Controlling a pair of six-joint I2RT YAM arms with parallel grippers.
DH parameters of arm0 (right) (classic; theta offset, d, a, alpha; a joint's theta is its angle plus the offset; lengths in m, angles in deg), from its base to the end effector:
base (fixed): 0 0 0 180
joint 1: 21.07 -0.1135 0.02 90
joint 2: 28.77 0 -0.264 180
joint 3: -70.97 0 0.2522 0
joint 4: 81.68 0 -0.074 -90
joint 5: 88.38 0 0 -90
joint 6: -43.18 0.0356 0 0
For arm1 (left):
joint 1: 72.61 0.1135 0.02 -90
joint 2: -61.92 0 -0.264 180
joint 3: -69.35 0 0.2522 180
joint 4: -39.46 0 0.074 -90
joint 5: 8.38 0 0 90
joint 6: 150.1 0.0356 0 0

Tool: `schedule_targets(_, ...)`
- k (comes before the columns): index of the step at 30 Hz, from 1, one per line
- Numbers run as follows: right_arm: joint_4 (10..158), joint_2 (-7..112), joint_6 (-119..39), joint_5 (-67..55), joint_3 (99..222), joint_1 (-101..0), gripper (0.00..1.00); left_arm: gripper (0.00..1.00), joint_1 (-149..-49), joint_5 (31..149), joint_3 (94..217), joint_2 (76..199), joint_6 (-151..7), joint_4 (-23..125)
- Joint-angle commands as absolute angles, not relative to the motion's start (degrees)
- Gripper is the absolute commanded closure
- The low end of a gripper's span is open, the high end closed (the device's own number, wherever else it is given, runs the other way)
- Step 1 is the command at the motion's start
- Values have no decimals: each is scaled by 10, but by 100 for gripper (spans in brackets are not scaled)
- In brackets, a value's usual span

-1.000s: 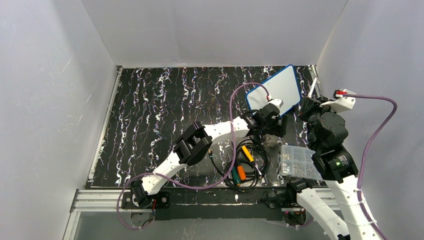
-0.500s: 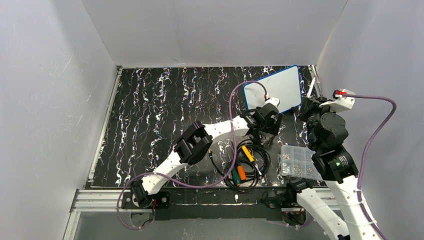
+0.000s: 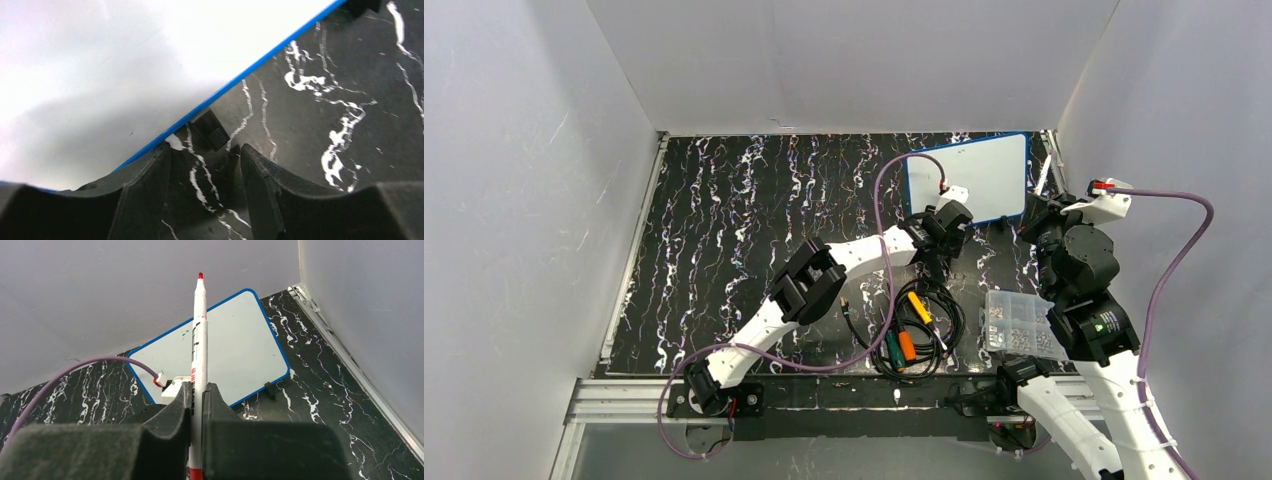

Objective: Write a sentence on the whiteboard
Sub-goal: Move the whiteboard to the center of the board.

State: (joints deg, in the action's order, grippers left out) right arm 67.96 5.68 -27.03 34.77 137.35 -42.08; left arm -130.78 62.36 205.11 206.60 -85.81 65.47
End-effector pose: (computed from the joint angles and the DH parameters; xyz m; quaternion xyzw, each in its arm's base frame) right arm 0.1191 0.0249 0.3991 0.1973 0.6705 0.0530 0.7132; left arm 0.3121 -0.4804 0.1654 0.1701 0.8610 -0.1943 0.4382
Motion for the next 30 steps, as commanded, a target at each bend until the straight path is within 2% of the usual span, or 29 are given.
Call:
schedule_targets(1,702,49,-264,347,1369,-419,99,51,-1286,550,2043,2051,-866,649)
schedule_targets(5,701,48,-265,348,1368,-419,99,56,-1276,551,2041,2053,-885,638)
schedule_targets(14,701,51,-267,345,1368,-419,99,53,-1274,550,2089,2086,-881,625)
schedule_targets(20,701,55,-267,341,1367,-419,99,59,-1274,546,2122,2113,-870,617)
schedule_targets(26,703,57,-268,340,1364,-419,99,75,-1266,527,2123,2120,-872,612)
schedule_targets(30,705,60,-269,339,1362,-419,99,91,-1266,508,2102,2110,-860,595)
